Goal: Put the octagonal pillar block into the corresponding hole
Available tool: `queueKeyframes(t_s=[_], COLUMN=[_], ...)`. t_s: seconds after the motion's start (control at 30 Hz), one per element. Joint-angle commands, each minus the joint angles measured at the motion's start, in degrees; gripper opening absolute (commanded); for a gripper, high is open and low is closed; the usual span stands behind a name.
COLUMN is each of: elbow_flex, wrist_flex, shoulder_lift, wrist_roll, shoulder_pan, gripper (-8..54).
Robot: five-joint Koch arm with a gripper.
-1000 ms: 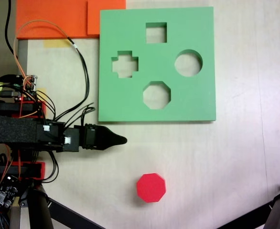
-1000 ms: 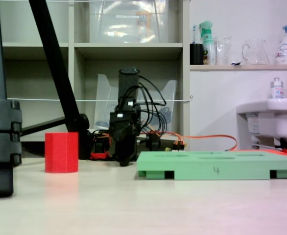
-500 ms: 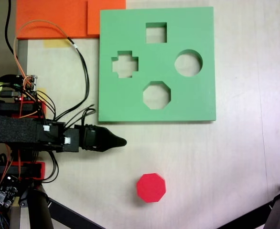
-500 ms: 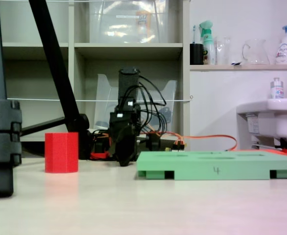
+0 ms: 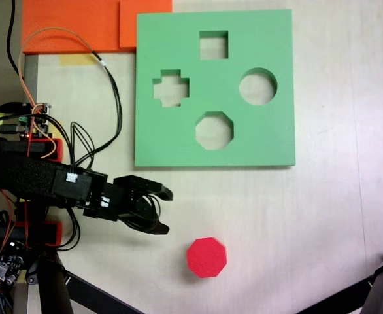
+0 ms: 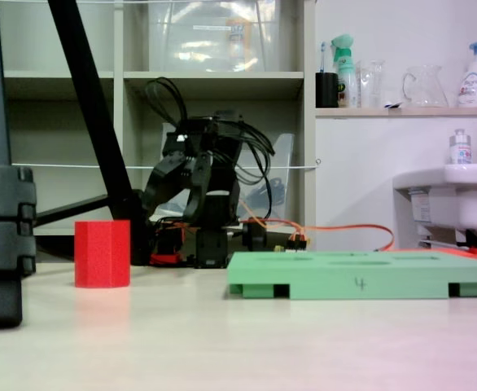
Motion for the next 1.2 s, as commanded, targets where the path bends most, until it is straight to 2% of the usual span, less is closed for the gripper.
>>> queueKeyframes(t_s=[0.0, 0.1, 0.13, 0.2, 0.23, 0.3, 0.37, 0.73, 1.17], elbow_flex=[-9.6, -25.0, -29.8, -44.6, -52.7, -57.8, -61.4, -67.5, -68.1], wrist_flex=[8.5, 18.7, 22.7, 35.7, 42.9, 44.6, 44.8, 44.7, 42.7], shoulder_lift=[0.2, -7.2, -10.0, -19.4, -25.7, -30.1, -34.5, -47.5, -54.2], wrist_roll=[0.9, -5.5, -7.6, -11.2, -14.0, -15.6, -15.4, -13.1, -9.6], shoulder_pan=[3.3, 8.9, 9.6, 10.3, 11.4, 13.4, 14.8, 12.3, 7.7], gripper=[24.9, 24.1, 25.7, 40.4, 42.9, 43.2, 51.7, 52.4, 52.3])
